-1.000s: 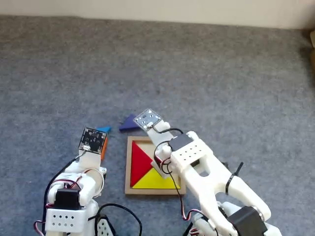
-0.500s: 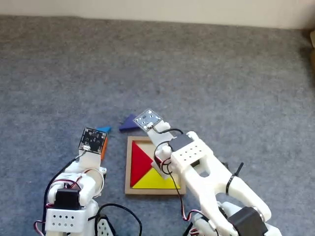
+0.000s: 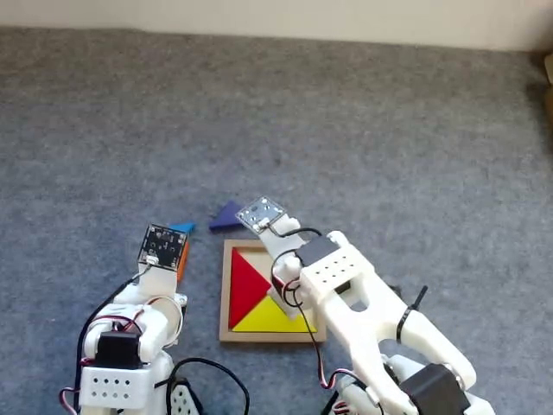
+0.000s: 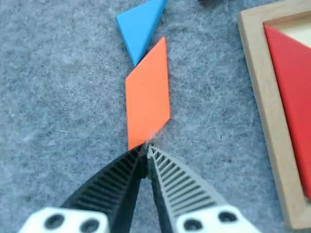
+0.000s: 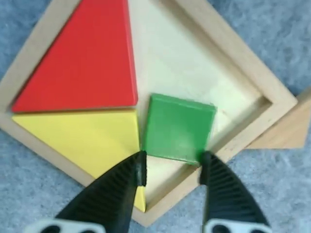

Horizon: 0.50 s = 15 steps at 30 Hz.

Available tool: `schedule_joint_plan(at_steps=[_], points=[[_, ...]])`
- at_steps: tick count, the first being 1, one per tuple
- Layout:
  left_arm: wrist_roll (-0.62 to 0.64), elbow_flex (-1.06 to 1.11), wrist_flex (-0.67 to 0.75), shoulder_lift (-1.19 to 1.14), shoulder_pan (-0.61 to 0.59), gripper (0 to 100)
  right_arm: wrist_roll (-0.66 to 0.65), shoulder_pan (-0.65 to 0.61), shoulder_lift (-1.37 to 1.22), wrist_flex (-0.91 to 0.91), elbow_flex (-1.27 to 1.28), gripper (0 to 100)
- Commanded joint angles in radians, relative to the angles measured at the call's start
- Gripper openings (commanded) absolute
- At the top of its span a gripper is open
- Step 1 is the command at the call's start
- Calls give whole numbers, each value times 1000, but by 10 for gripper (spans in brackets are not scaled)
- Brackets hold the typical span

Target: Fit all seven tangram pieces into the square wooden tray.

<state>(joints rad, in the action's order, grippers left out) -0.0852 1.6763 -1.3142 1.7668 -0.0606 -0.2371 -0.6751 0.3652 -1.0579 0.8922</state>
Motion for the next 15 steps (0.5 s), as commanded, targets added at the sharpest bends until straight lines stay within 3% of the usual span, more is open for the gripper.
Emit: schedule_joint_plan(at_steps=[1,7,15], points=[[-6,21,-5,48,-10,8,-9,-2,50,-8,-12,77],[-6,21,-5,48,-10,8,-9,12,154,-85,-12,61],[-6,21,-5,48,-10,8,-8,151,438,-107,-4,61]])
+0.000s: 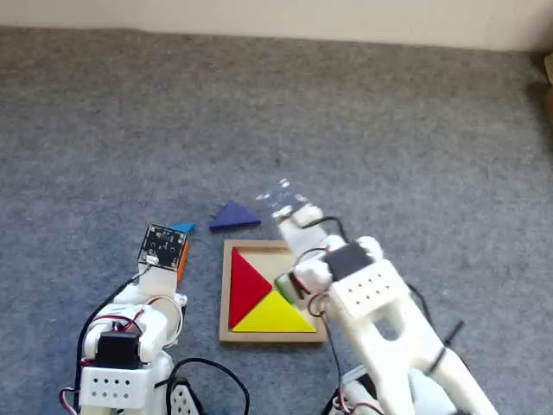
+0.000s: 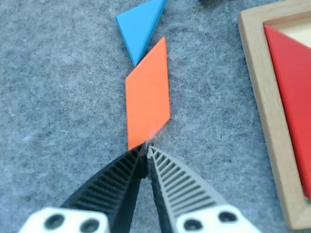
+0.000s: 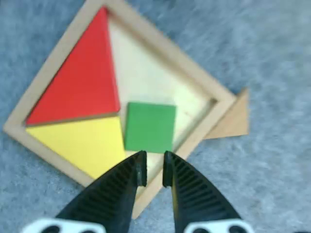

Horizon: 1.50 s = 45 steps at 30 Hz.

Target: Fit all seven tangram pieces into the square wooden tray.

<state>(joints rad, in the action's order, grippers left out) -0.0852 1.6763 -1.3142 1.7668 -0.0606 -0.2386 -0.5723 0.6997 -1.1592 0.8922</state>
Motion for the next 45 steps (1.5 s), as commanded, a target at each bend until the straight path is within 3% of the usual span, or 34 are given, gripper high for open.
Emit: schedule_joint_plan(at_steps=[1,8,15,20,34,45], points=[[-6,21,-5,48,-10,8,-3,56,119,-4,-4,61],[-6,21,-5,48,-10,8,60,160,130,165,18,74],[-6,21,-5,48,-10,8,163,194,130,203,27,281],[-6,21,-5,48,-10,8,161,197,76,255,33,282],[-6,21,-5,48,-10,8,161,259,-532,271,-163,282],[-6,21,-5,48,-10,8,155,346,-653,271,-257,282]])
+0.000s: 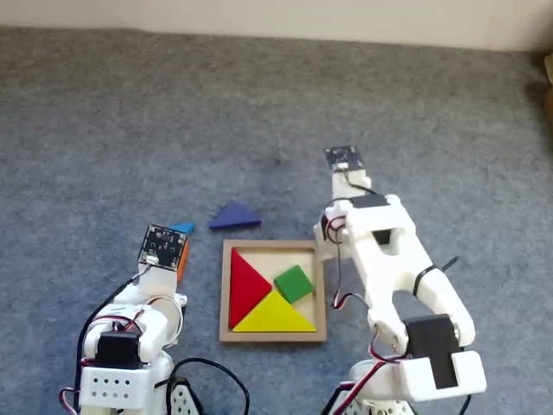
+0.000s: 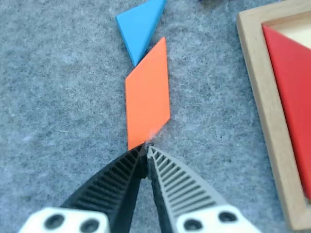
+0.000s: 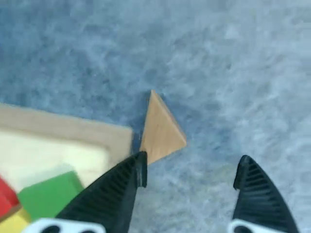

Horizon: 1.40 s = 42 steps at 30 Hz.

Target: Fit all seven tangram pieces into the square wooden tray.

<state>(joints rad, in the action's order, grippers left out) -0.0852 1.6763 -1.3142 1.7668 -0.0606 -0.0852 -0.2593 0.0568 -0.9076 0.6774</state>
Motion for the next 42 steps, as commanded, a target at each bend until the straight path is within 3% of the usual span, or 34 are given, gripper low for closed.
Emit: schedule_joint_plan(at_steps=[1,15,31,42], points=[[-6,21,-5,48,-10,8,0,31,-10,19,-42,282],[-6,21,-5,48,-10,8,9,-4,101,-73,-137,281],[-6,21,-5,48,-10,8,9,-48,-174,-4,-186,281],[-6,21,-5,48,-10,8,0,-73,-171,-2,-186,157]])
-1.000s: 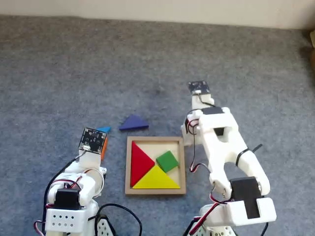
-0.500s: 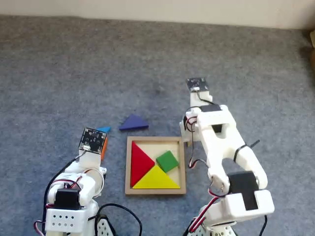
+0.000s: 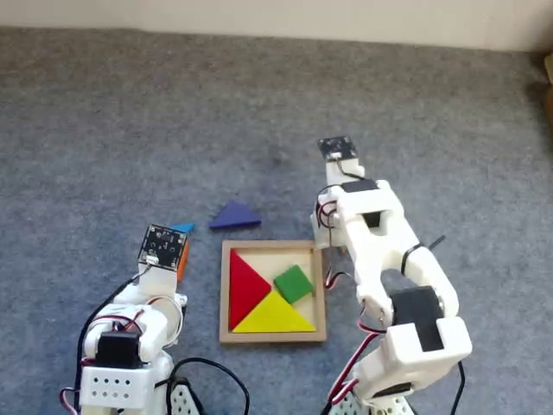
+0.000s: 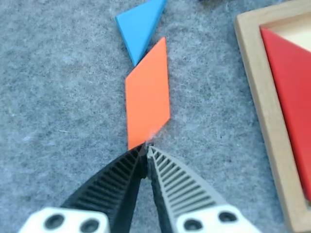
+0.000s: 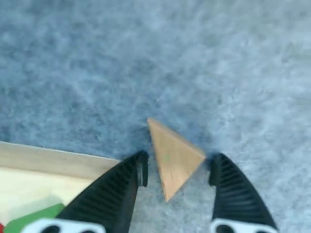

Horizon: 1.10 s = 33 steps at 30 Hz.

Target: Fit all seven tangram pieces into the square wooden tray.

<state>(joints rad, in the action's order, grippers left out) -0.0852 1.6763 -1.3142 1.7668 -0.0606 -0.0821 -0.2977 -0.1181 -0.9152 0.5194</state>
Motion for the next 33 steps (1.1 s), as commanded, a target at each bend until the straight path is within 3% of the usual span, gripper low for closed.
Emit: schedule_joint_plan(at_steps=[1,9,13,20,27,33], points=[[-6,21,-5,48,-10,8,-3,-33,5,5,-28,152],[-6,21,-5,48,-10,8,-8,15,5,12,-44,152],[-6,21,-5,48,-10,8,-109,15,1,8,-59,152],[-6,21,-5,48,-10,8,-164,21,2,10,-64,154],[-6,21,-5,48,-10,8,-176,50,2,7,-91,266],[-6,21,-5,48,-10,8,-249,33,-1,5,-111,267]])
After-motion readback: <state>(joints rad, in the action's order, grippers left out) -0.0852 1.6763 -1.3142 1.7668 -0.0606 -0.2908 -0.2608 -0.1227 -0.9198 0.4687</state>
